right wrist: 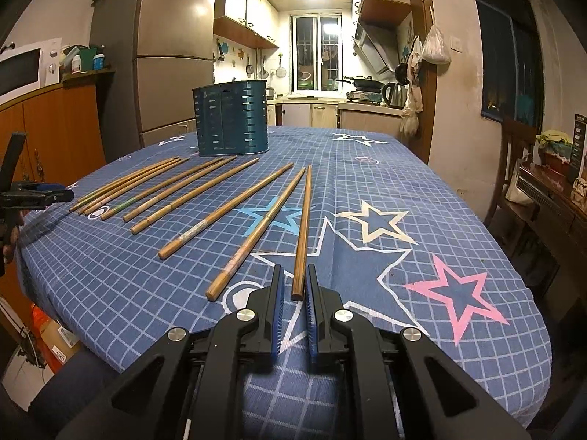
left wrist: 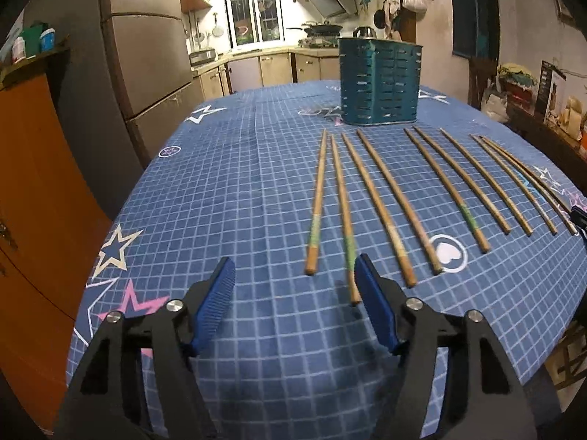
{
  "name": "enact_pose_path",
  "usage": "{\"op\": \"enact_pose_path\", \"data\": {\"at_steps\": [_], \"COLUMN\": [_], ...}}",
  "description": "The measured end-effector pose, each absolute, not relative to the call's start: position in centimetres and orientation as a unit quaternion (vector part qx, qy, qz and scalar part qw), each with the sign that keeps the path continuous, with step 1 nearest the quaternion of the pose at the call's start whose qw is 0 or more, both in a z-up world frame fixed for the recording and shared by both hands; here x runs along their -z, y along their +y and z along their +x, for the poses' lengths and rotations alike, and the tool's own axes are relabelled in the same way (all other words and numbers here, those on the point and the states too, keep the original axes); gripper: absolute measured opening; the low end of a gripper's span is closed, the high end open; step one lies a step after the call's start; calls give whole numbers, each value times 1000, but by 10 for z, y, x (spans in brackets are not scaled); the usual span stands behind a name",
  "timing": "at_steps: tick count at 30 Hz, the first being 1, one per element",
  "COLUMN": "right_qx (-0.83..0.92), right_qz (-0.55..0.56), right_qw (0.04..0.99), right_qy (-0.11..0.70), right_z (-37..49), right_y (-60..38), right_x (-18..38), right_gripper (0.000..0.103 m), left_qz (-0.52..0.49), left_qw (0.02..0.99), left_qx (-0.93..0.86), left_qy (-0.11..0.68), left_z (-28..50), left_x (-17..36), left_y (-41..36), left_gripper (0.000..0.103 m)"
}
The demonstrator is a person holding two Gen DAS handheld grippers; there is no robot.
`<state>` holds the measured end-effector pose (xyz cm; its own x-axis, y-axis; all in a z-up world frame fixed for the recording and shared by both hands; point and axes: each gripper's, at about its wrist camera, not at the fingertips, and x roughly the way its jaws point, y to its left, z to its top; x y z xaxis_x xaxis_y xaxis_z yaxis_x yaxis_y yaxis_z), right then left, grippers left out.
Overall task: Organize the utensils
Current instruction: 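Close the left gripper on one wooden chopstick while the right gripper grasps another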
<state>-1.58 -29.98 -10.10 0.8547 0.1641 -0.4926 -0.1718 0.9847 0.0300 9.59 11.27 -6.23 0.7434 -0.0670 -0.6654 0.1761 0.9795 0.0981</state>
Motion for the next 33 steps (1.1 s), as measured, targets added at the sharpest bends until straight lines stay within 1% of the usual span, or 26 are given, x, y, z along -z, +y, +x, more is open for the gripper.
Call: {"op": "enact_pose_path", "data": {"at_steps": [1,3,7,9,12,14,20,24,29,31,33], "right_qx": [-87,-87,-87,-87,-89,-90,-95,-94,-93,-94,-93], "right_qz": [-8,-8,-7,-7,-8,-8,-13,-12,-11,-11,-13], "right_qw": [963,963,963,963,963,962,961,961,961,961,962], "right_qy": [255,255,255,254,255,256,259,258,258,259,257], "right_z": [-16,-16,-16,-16,-16,-15,-12,-11,-9,-9,-9], "right_y": [-300,-300,-300,-300,-300,-300,-300,-300,-299,-299,-298], "right_x": [101,101,101,100,101,100,99,99,98,98,99], "right_gripper": [13,13,13,13,13,13,13,13,13,13,13], "left_qz": [78,84,81,78,78,82,71,89,88,89,92], "left_qw": [929,925,919,918,917,918,926,918,914,913,913], "left_qx": [66,74,85,84,88,88,74,87,88,90,93], "left_qy": [355,363,377,379,381,379,364,378,386,387,387], "left_z": [98,103,110,113,114,113,104,104,110,112,114], "left_x": [63,64,67,67,70,72,60,66,72,72,72], "left_y": [112,107,101,100,97,94,107,101,100,99,95], "left_gripper": [62,55,46,36,27,24,24,24,24,20,13]}}
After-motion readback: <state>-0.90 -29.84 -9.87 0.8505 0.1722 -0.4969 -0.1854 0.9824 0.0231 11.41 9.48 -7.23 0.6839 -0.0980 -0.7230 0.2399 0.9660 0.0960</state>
